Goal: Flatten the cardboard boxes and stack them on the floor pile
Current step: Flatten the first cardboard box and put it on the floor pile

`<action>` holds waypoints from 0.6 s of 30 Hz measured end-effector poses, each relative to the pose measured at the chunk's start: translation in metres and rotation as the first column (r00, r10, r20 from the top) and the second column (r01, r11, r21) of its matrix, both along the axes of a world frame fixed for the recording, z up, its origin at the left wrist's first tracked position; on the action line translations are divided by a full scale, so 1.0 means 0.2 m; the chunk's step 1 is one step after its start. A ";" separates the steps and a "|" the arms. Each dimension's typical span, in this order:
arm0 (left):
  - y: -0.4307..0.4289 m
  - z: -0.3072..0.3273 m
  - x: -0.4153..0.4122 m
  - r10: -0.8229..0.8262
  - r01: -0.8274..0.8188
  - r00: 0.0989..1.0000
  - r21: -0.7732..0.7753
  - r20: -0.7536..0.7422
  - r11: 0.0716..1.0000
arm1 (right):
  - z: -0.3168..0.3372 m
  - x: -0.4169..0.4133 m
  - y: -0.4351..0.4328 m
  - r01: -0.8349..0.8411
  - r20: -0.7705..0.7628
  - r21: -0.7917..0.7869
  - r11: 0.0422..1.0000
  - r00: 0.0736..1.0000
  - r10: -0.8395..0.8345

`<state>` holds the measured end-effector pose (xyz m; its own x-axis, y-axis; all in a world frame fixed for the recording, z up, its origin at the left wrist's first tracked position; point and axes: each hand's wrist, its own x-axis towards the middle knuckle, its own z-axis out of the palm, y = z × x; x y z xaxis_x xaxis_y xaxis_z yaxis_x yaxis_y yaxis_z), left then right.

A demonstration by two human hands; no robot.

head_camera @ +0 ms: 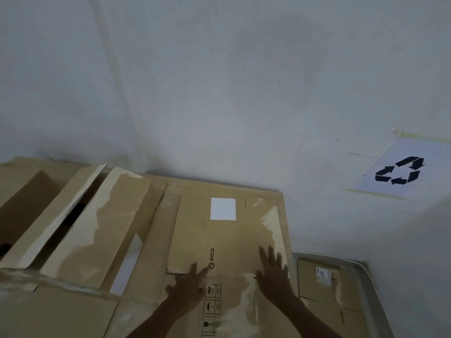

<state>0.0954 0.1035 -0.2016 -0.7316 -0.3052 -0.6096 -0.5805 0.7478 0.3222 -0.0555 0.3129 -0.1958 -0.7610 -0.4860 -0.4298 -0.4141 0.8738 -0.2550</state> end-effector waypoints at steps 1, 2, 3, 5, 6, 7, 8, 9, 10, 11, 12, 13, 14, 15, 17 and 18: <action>0.01 -0.01 -0.02 -0.009 0.011 0.999 -0.048 0.037 0.999 | -0.04 0.01 0.00 -0.051 0.064 0.024 0.998 0.997 0.050; 0.03 -0.03 -0.05 -0.011 0.021 0.995 -0.105 0.096 0.994 | -0.08 0.02 -0.01 -0.097 0.105 0.051 0.994 0.990 0.091; 0.05 -0.03 -0.09 -0.007 0.035 0.987 -0.168 0.162 0.985 | -0.11 0.03 0.00 -0.125 0.144 0.086 0.988 0.983 0.112; 0.08 0.01 -0.16 -0.046 0.119 0.960 -0.255 0.276 0.960 | -0.16 0.05 0.00 -0.136 0.162 0.131 0.982 0.980 0.114; 0.10 0.03 -0.19 -0.074 0.160 0.954 -0.286 0.289 0.945 | -0.17 0.05 -0.02 -0.130 0.155 0.145 0.981 0.982 0.107; 0.10 0.03 -0.21 -0.109 0.195 0.958 -0.322 0.266 0.926 | -0.16 0.06 -0.04 -0.118 0.139 0.155 0.981 0.986 0.096; 0.10 0.03 -0.23 -0.143 0.218 0.965 -0.369 0.221 0.903 | -0.15 0.07 -0.07 -0.107 0.112 0.150 0.983 0.989 0.091; 0.10 0.00 -0.23 -0.172 0.232 0.968 -0.398 0.181 0.888 | -0.15 0.09 -0.10 -0.102 0.074 0.135 0.985 0.993 0.093; 0.08 -0.03 -0.24 -0.206 0.248 0.968 -0.400 0.146 0.883 | -0.16 0.10 -0.12 -0.118 0.052 0.118 0.986 0.992 0.112; 0.06 -0.06 -0.24 -0.226 0.252 0.967 -0.353 0.115 0.901 | -0.19 0.12 -0.13 -0.156 0.059 0.116 0.981 0.987 0.150; 0.04 -0.10 -0.25 -0.215 0.231 0.973 -0.276 0.085 0.933 | -0.21 0.13 -0.13 -0.187 0.068 0.118 0.975 0.981 0.180; 0.01 -0.13 -0.26 -0.199 0.210 0.977 -0.208 0.074 0.955 | -0.23 0.14 -0.14 -0.198 0.072 0.121 0.973 0.979 0.190; -0.01 -0.17 -0.27 -0.191 0.200 0.979 -0.165 0.073 0.966 | -0.26 0.13 -0.16 -0.200 0.046 0.126 0.972 0.980 0.195; -0.02 -0.20 -0.27 -0.198 0.207 0.978 -0.158 0.071 0.965 | -0.26 0.13 -0.19 -0.192 -0.005 0.130 0.973 0.981 0.195; -0.03 -0.20 -0.27 -0.215 0.226 0.973 -0.184 0.077 0.957 | -0.25 0.11 -0.25 -0.157 -0.128 0.102 0.982 0.977 0.169; -0.03 -0.20 -0.29 -0.207 0.218 0.976 -0.191 0.073 0.957 | -0.27 0.10 -0.27 -0.136 -0.139 0.066 0.988 0.980 0.145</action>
<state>0.0369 0.0975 -0.2407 -0.7614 -0.2642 -0.5920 -0.4135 0.9012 0.1297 -0.0356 0.2582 -0.2490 -0.7425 -0.5707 -0.3507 -0.5624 0.8155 -0.1364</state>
